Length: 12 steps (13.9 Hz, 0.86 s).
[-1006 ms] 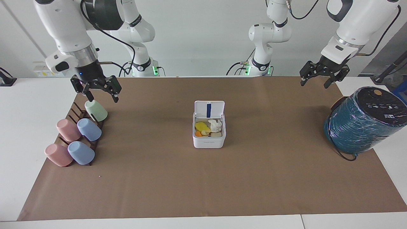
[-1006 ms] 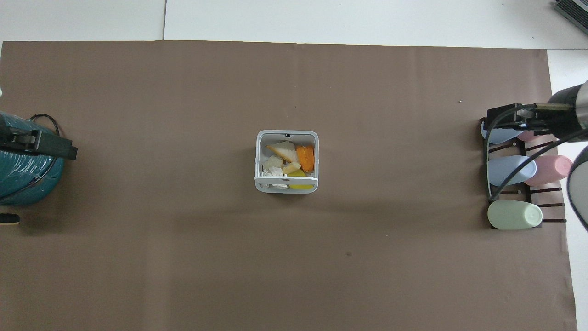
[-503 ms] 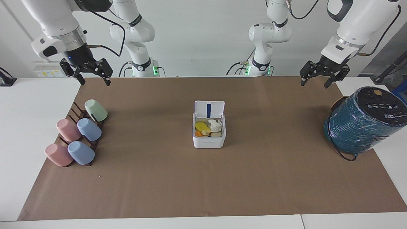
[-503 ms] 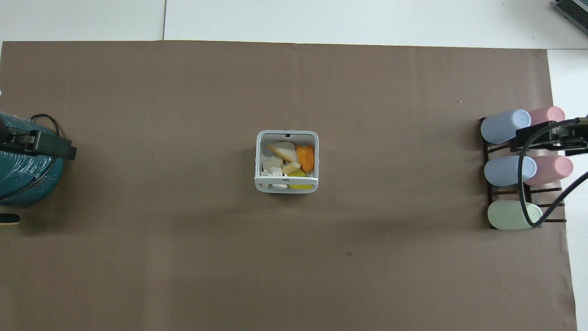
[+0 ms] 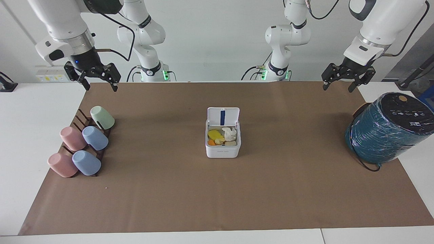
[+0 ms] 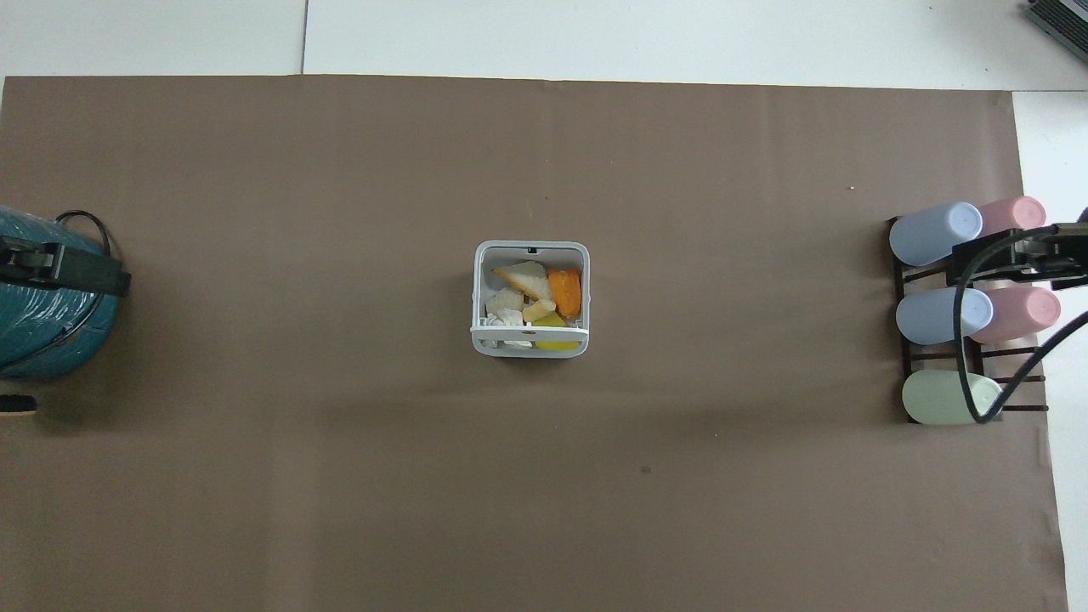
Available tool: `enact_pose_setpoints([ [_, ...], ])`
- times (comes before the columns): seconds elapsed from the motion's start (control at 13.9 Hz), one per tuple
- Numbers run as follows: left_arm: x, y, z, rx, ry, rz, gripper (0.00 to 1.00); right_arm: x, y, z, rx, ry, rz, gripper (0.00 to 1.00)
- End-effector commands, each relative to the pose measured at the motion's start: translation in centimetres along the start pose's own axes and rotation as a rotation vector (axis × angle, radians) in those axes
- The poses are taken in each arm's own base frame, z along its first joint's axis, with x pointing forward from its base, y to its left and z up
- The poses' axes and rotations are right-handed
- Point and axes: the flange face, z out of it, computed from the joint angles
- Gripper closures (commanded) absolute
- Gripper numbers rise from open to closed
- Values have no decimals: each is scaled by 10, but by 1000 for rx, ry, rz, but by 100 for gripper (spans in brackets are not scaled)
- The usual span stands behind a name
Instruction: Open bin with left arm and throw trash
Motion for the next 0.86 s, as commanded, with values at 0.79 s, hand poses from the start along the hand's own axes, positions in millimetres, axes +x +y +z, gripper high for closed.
enact_pose_setpoints([
  [0.79,-7,-1,-2,20,8,-16,0,-10,1,-6,35,-39,-28,0],
])
